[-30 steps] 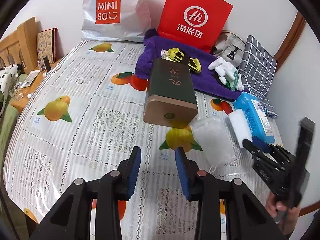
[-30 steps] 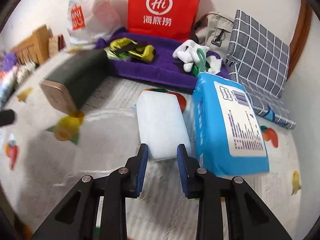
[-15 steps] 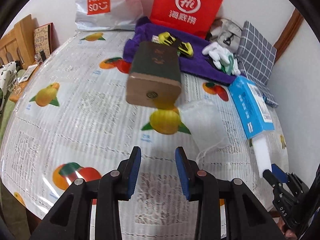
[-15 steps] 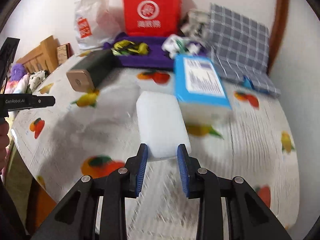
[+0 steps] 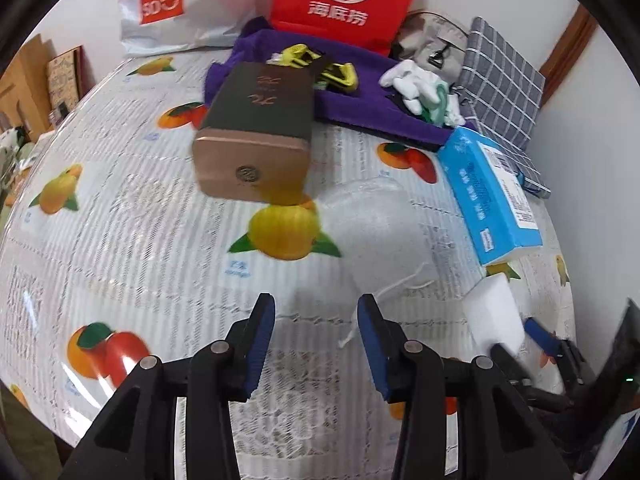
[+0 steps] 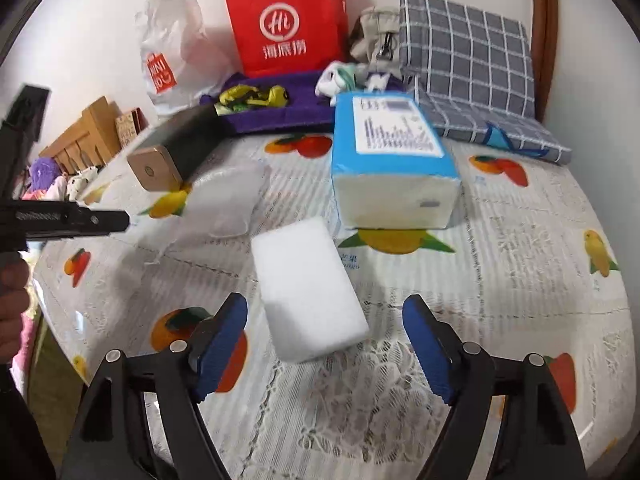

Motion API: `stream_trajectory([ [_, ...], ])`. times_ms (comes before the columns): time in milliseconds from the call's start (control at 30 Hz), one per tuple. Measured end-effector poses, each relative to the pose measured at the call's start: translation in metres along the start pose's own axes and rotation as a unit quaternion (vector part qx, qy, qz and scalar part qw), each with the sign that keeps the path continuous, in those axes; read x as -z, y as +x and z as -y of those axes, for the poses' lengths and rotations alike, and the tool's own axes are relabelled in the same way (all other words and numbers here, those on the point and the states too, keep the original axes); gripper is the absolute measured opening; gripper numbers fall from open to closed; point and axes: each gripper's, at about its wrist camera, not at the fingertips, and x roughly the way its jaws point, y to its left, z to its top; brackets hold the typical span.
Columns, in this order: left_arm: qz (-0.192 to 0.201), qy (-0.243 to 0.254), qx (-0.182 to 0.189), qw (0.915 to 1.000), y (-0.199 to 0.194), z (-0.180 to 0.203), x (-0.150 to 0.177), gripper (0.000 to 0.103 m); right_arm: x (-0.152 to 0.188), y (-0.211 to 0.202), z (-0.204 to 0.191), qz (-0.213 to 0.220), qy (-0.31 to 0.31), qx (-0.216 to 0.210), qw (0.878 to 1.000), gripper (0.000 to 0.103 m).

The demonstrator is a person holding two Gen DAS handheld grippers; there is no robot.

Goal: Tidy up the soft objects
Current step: 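Grasp the white mesh bag with the left tool while the right tool grasps the white sponge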

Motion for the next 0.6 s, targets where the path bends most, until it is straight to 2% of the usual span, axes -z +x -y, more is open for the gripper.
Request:
stream_trajectory([
  [167, -0.007, 0.007, 0.024, 0.9997, 0.015, 0.016, -0.011, 0.050, 0.011, 0.019, -0.003, -0.010, -0.007, -0.009, 1.000, 0.078],
  [233, -0.013, 0.003, 0.023, 0.9996, 0.026, 0.020, -0.016, 0.050, 0.013, 0.018, -0.003, 0.001, -0.017, 0.008, 1.000, 0.064],
  [300, -0.017, -0.002, 0.026, 0.9995, 0.033, 0.023, -0.020, 0.050, 0.014, 0.017, -0.001, 0.002, -0.026, 0.028, 0.999, 0.055],
  [433, -0.024, 0.001, 0.024, 0.9994, 0.051, 0.034, -0.029, 0.055, 0.018, 0.012, 0.017, 0.005, -0.010, 0.036, 0.999, 0.055],
  [533, -0.037, 0.002, 0.024, 0.9990, 0.066, 0.043, -0.032, 0.065, 0.021, 0.008, 0.030, 0.008, 0.003, 0.042, 0.999, 0.055],
  [600, -0.019, 0.004, 0.020, 0.9996, 0.068, 0.050, -0.032, 0.073, 0.020, 0.008, 0.036, 0.008, 0.009, 0.043, 0.999, 0.055],
])
